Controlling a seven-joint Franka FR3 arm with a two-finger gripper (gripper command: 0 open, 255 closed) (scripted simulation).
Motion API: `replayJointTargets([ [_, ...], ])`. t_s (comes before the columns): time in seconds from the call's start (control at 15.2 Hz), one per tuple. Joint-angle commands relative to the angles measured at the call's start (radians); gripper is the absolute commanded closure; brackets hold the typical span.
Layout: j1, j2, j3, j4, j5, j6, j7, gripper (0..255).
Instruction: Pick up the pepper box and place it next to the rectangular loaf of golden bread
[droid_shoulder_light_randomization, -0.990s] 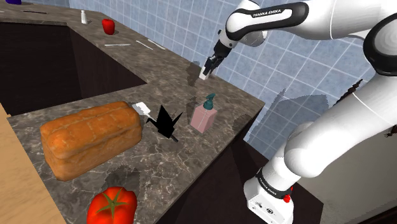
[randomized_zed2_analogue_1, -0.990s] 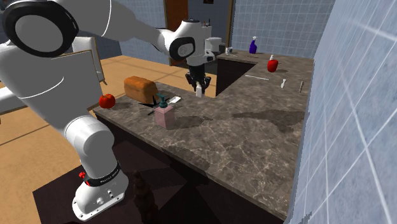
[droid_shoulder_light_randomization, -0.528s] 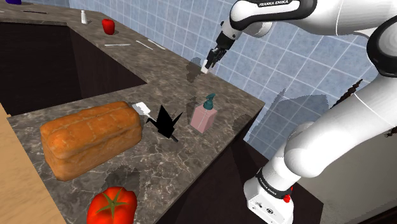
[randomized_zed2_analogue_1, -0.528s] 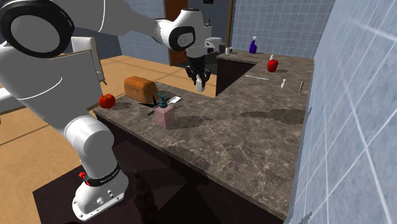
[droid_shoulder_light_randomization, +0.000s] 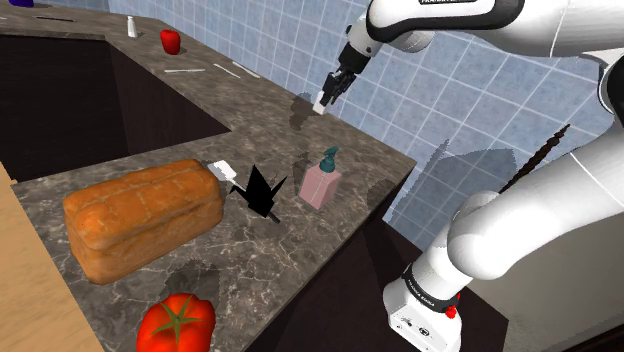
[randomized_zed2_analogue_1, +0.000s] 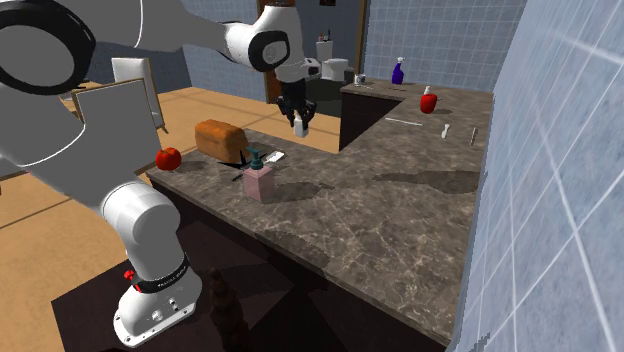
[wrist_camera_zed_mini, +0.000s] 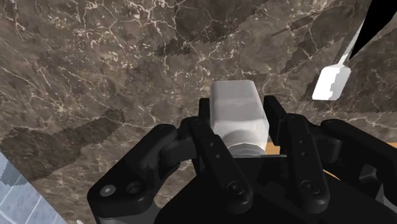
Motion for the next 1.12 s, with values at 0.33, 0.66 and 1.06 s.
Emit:
replayJointTargets([
  [0.33,0.042,-0.142,0.132,-0.131,-0.006,-0.003,0.178,255],
  [0.66,0.08,-0.21,0.229,-0.186,0.012,-0.012,0.3,255],
  [1.06,0.131,-0.257,0.352,-0.213,0.047,-0.025,0.448,255],
])
